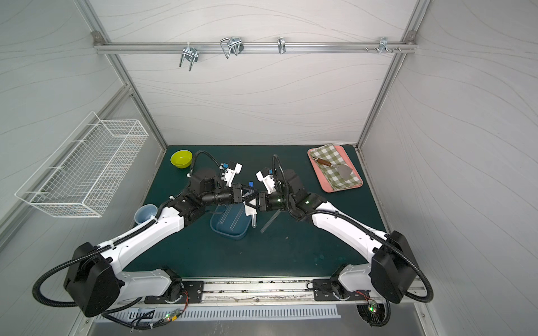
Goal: Wipe the exteriors of test tubes
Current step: Wipe the dirt from the test tube.
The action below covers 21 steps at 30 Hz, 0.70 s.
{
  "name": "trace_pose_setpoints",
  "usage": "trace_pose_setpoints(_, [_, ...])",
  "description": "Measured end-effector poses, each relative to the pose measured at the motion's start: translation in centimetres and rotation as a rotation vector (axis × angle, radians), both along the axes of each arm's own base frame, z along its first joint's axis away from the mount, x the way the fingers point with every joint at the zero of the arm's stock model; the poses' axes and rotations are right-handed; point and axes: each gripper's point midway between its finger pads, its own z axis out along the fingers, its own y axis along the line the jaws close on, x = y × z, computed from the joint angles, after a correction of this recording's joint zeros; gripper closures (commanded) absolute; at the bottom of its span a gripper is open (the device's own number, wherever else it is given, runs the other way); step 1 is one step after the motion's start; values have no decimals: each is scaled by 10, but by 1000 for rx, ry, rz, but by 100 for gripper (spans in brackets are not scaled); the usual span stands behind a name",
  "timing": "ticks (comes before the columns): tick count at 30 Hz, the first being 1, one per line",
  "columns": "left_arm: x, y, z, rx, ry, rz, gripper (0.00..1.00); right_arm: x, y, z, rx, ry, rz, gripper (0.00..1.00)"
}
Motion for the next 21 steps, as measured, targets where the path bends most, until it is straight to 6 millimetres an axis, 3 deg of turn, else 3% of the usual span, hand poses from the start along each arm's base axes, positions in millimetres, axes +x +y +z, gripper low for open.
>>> trace_pose_setpoints(4, [1,3,-2,2,11,1,88,-8,3,-8,-7,6,0,80])
trace_pose_setpoints(9, [2,4,-4,3,27,-7,88,-36,5,-30,-45,51,30,80])
trace_pose_setpoints(11, [2,4,-6,8,37,-12,88,-37,4,-32,-54,52,20,80])
trace_pose_setpoints(16, [4,1,-2,1,32,-19,88,-26,-1,-22,-52,30,0,80])
trace_pose_setpoints(21, [6,0,5,-14,10,-22,88,2,-4,2,-16,-11,-33,80])
